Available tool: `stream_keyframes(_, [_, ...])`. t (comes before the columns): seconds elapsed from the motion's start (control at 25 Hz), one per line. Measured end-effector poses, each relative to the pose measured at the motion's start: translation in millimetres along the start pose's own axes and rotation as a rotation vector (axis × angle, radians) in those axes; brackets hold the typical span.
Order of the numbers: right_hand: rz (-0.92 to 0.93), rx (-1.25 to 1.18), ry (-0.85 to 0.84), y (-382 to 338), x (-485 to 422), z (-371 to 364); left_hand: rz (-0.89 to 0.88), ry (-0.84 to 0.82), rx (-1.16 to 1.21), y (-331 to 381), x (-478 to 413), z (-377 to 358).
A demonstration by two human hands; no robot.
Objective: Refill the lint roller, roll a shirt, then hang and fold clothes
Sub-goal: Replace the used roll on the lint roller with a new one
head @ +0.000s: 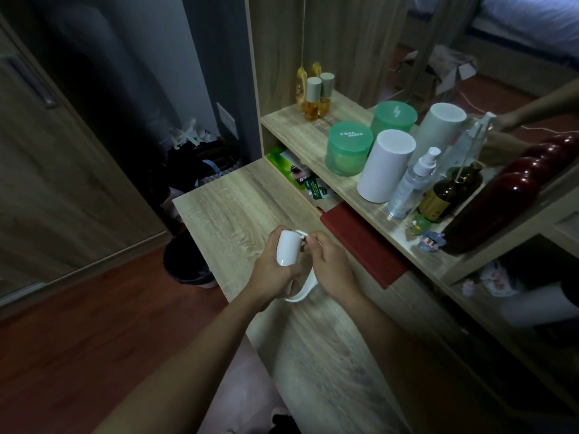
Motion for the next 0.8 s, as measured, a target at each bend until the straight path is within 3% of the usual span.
stream_keyframes(0.36, [-0.013,-0.058,0.012,-4.0,1.1,-5.6,0.044,-0.044,-0.030,6.2,4.6,9.4])
stream_keyframes(0.8, [0.002,-0.061,0.042,-1.2,5.7,-7.8,-0.035,-0.041,-0.117,3.8,12.4,9.6])
Point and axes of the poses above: each hand's wrist, its own x-axis away from the middle knuckle, its own z-axis out of the back of the hand, y = z × x, the point moved 4 cm from there along -x, towards the middle knuckle, and after that the axes turned 6 degrees about z, right-handed, at the moved point
